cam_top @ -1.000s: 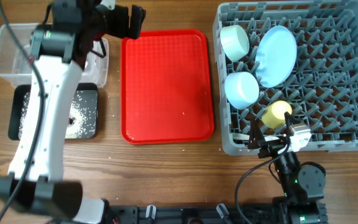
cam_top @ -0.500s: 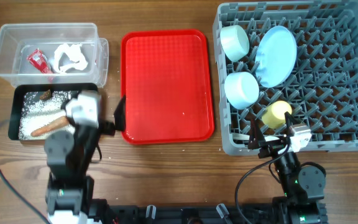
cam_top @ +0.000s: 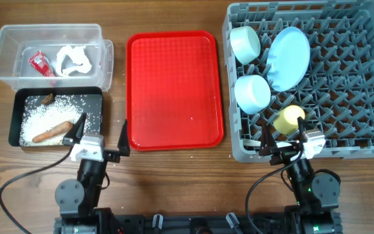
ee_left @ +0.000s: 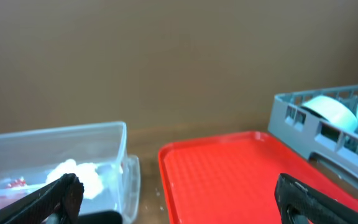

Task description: Sort waste into correct bins and load items into the dishwasher rack

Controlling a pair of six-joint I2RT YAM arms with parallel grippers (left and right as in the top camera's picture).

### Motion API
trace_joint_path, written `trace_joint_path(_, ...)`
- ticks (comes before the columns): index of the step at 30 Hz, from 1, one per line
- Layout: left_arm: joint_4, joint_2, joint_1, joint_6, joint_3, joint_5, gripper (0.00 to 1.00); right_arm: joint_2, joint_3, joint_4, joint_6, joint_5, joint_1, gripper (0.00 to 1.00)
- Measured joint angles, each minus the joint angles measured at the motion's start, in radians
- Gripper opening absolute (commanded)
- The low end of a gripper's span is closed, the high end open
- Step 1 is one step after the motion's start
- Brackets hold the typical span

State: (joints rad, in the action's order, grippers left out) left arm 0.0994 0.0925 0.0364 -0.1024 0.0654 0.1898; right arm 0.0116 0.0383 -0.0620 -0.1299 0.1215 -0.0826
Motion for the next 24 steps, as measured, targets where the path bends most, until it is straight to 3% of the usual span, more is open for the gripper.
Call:
trace_joint_path(5,-0.014,-0.077,0.005,0.000,-0.052,-0.006,1.00,0.000,0.000,0.000,0.000,0.000,0.000,1.00)
trace_joint_path(9,-0.153,-0.079,0.005,0.009,-0.056,0.001,1.00,0.000,0.000,0.000,0.000,0.000,0.000,1.00)
trace_joint_path(24,-0.153,-0.079,0.005,0.019,-0.055,0.002,1.00,0.000,0.000,0.000,0.000,0.000,0.000,1.00)
